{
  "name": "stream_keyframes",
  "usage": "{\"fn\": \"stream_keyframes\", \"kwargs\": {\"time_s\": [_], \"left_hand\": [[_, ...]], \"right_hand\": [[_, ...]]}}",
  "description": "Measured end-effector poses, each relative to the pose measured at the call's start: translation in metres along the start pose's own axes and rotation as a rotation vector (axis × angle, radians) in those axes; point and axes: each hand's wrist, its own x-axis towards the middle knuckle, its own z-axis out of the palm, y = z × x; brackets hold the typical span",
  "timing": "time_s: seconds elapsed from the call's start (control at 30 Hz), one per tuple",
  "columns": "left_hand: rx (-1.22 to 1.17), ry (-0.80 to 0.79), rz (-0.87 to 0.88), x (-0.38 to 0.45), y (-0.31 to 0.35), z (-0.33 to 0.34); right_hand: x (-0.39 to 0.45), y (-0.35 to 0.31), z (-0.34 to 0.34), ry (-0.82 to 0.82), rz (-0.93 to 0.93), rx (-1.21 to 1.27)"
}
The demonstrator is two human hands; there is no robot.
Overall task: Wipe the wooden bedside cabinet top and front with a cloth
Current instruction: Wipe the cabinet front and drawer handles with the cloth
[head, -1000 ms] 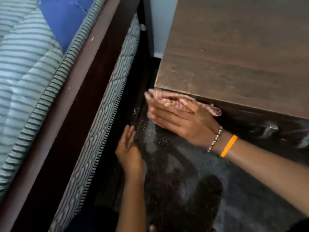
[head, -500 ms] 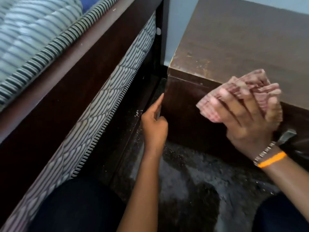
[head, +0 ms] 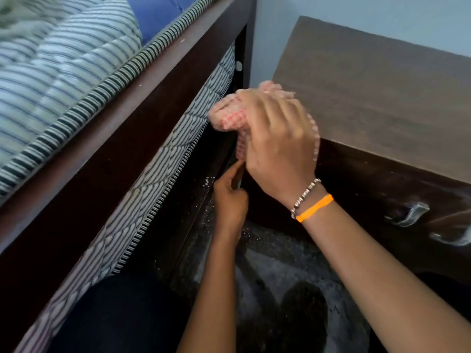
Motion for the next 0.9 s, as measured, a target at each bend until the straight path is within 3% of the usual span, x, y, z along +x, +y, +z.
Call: {"fn": "stream_keyframes", "kwargs": {"time_s": [0.17, 0.3, 0.5, 0.6, 0.67, 0.9], "left_hand": [[-0.171, 0.102, -0.131, -0.002, -0.008, -0.008], [-0.256, 0.440, -0.255, 0.004, -0.010, -0.025], [-0.175, 0.360, -0.204, 0.000, -0.003, -0.021], [-0.075, 0.263, -0.156, -0.004, 0.001, -0.017], [-0.032, 0.202, -0.121, -0.009, 0.004, -0.013], [0.005, 0.162, -0.070, -0.012, 0.008, -0.010]], "right_hand": [[0.008, -0.009, 0.026, 0.017, -0.319, -0.035], [-0.005, 0.011, 0.033, 0.046, -0.562, -0.091], [-0.063, 0.048, 0.044, -0.318, -0.824, -0.258], [-0.086, 0.062, 0.033, -0.489, -0.761, -0.181], [-0.095, 0.065, 0.018, -0.518, -0.666, -0.076], [-0.074, 0.036, -0.060, -0.009, -0.115, 0.183]]}}
